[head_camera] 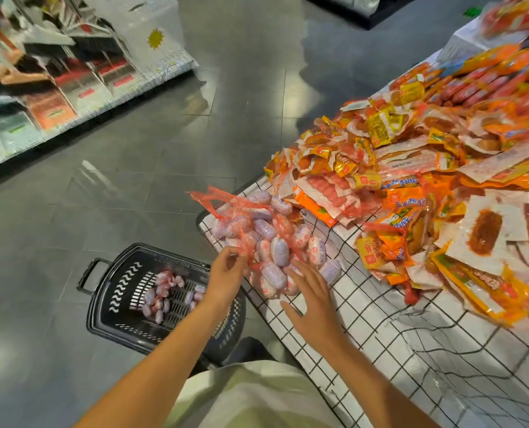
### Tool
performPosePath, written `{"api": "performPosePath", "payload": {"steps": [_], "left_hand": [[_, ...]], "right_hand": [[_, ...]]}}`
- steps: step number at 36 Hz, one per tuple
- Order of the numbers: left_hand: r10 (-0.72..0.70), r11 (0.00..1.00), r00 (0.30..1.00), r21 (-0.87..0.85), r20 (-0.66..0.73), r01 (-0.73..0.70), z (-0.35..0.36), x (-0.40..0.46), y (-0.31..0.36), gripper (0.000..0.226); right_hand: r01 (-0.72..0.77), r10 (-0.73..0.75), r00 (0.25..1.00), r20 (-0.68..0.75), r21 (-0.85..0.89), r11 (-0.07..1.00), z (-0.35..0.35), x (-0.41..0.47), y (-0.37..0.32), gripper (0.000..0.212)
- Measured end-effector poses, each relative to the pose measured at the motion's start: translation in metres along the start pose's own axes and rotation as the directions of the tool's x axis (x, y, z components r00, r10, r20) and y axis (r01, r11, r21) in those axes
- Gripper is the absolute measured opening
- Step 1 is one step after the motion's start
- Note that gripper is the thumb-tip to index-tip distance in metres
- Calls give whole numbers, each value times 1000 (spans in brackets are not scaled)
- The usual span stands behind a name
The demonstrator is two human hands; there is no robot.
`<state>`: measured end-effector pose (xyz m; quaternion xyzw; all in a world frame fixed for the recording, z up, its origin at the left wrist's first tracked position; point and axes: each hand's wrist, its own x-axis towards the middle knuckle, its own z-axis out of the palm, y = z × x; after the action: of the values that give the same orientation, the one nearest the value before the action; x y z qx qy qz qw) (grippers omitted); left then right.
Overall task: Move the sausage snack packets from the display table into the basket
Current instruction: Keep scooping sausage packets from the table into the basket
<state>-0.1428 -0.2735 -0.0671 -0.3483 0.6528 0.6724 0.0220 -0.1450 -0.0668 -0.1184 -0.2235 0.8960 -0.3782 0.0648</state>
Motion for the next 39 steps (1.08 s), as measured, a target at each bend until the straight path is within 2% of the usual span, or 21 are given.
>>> {"api": "performPosePath", "payload": {"steps": [2, 4, 6, 8, 12, 15, 21, 25, 28, 32, 39], "left_hand": [[52, 995, 998, 84, 26, -54, -3, 0, -7, 10], [168, 957, 981, 221, 96, -186, -6, -3, -13, 6], [319, 848, 924, 372, 212, -378, -8, -6, -24, 21], [435, 680, 829, 475, 351, -558, -7, -8, -38, 37], [458, 477, 714, 532, 529, -700, -2, -9, -58, 54], [461, 378, 691, 581, 557, -720, -3, -8, -63, 57], [374, 456, 767, 617, 522, -642, -19, -11, -61, 55], [343, 450, 807, 670, 481, -591, -52, -14, -66, 58], [293, 498, 866, 709, 405, -500, -85, -19, -75, 60], [255, 530, 915, 747, 311, -402, -136, -29, -92, 60], [173, 637, 978, 745, 115, -200, -219, -52, -128, 61]], "right_hand": [[-42, 42, 999, -8, 20, 999, 5, -2, -3, 56], [-83, 84, 996, -38, 29, 996, 7, 0, -3, 48], [-111, 111, 993, -35, 11, 994, 7, 1, -1, 46], [-117, 117, 993, -15, -32, 993, 7, 1, 1, 48], [-73, 74, 997, 12, -87, 994, 5, -3, 2, 51], [-105, 104, 994, -12, -36, 994, -1, -7, -2, 54], [-126, 139, 974, -180, 82, 989, -11, -13, -24, 49], [-18, 41, 985, -169, 135, 991, -10, -13, -46, 49], [82, -72, 995, -67, 171, 982, 3, -11, -60, 53], [179, -203, 974, 97, 210, 961, 37, -4, -79, 45], [107, -193, 897, 397, 228, 968, 101, 16, -117, 48]]}}
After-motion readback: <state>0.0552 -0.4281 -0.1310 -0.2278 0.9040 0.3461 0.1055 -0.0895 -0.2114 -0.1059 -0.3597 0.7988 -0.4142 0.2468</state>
